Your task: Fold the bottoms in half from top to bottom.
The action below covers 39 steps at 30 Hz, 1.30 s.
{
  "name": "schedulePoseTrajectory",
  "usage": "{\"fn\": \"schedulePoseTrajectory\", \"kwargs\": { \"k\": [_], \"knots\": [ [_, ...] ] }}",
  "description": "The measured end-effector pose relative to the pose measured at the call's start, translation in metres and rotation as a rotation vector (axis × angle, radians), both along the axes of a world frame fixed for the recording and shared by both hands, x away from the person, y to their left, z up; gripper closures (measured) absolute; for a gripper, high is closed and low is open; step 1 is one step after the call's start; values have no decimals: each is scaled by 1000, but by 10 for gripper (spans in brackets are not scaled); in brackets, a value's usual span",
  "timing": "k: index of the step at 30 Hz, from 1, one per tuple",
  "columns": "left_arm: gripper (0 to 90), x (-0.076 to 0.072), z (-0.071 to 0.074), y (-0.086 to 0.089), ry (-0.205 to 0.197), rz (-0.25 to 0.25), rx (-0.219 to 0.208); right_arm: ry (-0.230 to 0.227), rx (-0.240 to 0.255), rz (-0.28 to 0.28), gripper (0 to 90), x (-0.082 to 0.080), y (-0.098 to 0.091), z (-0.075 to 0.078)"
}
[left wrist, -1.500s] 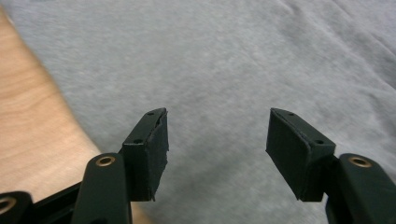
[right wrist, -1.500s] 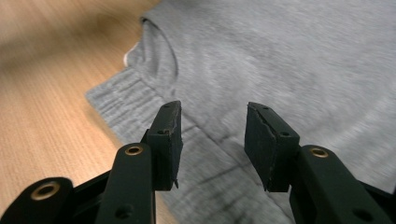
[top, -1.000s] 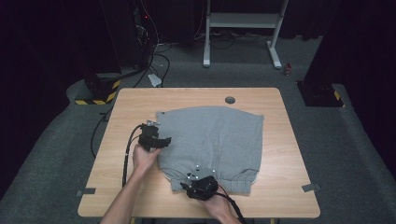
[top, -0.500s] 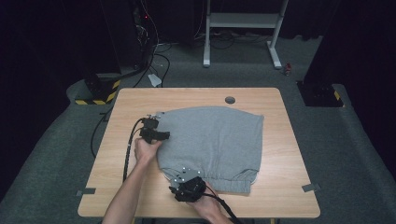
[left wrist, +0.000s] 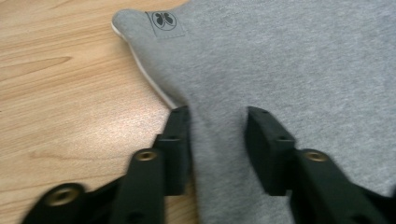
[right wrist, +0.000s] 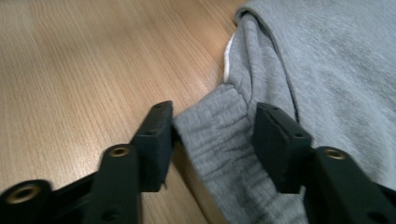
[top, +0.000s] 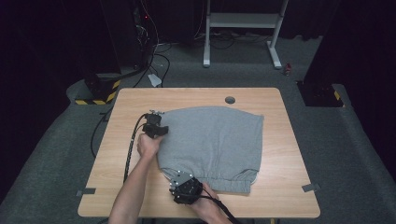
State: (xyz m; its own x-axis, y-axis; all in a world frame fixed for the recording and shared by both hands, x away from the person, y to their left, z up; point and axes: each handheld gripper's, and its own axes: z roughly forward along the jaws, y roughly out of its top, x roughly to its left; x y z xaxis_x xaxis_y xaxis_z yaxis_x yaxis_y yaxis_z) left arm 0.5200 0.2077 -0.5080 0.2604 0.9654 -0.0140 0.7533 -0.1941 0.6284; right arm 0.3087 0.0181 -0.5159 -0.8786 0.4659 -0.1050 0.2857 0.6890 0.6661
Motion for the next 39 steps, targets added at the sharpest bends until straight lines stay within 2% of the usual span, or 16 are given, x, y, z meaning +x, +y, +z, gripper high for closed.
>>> {"fn": "schedulePoseTrajectory", "kwargs": {
  "k": [3, 5, 6, 7, 9, 13, 19, 20, 22, 25, 27, 29, 32, 34, 39],
  "knots": [
    [740, 2, 1, 2, 18, -7, -14, -12, -38, 5, 614, -2, 2, 3],
    [797, 4, 2, 2, 36, -10, -40, -32, -52, 5, 678, -3, 2, 3],
    [819, 4, 2, 2, 48, -7, -68, -37, -56, 1, 705, -3, 2, 3],
    [829, 5, 2, 1, 52, -2, -94, -43, -63, -2, 728, -4, 2, 4],
    [839, 5, 2, 1, 52, -11, -88, -49, -70, -12, 764, -4, 2, 4],
    [849, 5, 4, 0, 63, -23, -118, -45, -65, -10, 800, -4, 0, 5],
    [853, 3, 17, 5, 20, -45, -166, -32, -44, -5, 807, -5, -4, 7],
    [853, 1, 25, 7, -5, -52, -205, -28, -36, -4, 808, -6, -7, 9],
    [854, 0, 32, 7, -28, -57, -249, -34, -23, 0, 809, -8, -8, 11],
    [855, -3, 38, 7, -51, -69, -271, -44, -10, 8, 809, -12, -13, 15],
    [855, -4, 42, 6, -52, -77, -276, -46, -6, 9, 809, -14, -17, 17],
    [855, -4, 49, 4, -61, -91, -264, -41, 19, 6, 810, -16, -23, 20],
    [855, -3, 60, -1, -88, -123, -273, -13, 55, -9, 812, -14, -32, 25],
    [855, -2, 66, -6, -94, -136, -264, -3, 76, -17, 812, -13, -37, 29],
    [855, -1, 82, -12, -119, -161, -270, -8, 107, -32, 813, -13, -47, 42]
  ]
}}
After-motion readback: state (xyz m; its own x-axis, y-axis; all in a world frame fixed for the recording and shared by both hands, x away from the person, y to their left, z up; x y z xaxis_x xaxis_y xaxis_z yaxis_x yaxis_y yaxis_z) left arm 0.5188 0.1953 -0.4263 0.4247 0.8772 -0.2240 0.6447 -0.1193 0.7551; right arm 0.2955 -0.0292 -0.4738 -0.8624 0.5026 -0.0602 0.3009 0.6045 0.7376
